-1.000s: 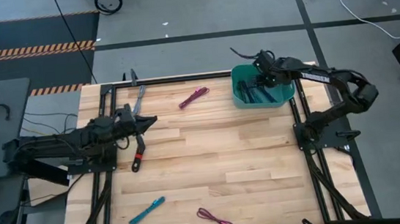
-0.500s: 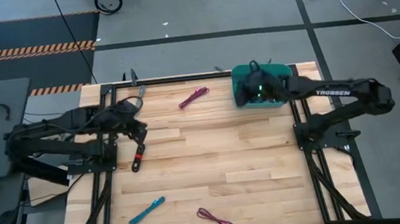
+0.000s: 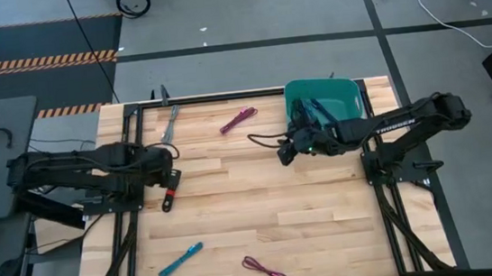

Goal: Pick and place USB-C Cables
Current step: Put the black charger cable into the blue bin

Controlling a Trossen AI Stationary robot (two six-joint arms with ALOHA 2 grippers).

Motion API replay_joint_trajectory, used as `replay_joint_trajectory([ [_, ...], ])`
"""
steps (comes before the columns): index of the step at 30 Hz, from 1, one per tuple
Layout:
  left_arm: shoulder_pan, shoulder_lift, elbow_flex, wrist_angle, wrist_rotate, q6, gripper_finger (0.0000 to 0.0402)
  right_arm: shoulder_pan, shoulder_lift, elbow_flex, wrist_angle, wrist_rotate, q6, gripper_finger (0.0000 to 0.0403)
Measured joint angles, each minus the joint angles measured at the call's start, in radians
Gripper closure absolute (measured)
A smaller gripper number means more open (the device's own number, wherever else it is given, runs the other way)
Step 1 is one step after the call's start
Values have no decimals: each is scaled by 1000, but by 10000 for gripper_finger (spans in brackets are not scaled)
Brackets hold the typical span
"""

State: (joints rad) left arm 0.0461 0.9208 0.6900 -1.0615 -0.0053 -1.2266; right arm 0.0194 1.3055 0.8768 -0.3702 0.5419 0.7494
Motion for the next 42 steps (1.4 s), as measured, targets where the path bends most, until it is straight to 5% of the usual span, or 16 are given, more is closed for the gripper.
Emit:
replay_joint_trajectory([
  [5,1,67,-135,227,-2,26,178,0,-3,0,3,0,-5,233],
  [10,3,213,-188,223,-44,-13,180,-14,-32,0,22,2,-17,233],
  [16,2,335,-191,383,-97,103,228,-21,-56,0,34,-1,-20,233],
  [23,3,365,-176,476,-53,170,367,-7,-112,0,12,-76,-48,233],
  [31,63,294,-25,888,30,372,364,45,-68,0,27,-236,-119,233],
  [37,117,313,99,1235,87,545,364,49,17,0,279,-304,-127,222],
  [42,152,342,212,1278,91,647,363,36,85,0,645,-298,-192,177],
])
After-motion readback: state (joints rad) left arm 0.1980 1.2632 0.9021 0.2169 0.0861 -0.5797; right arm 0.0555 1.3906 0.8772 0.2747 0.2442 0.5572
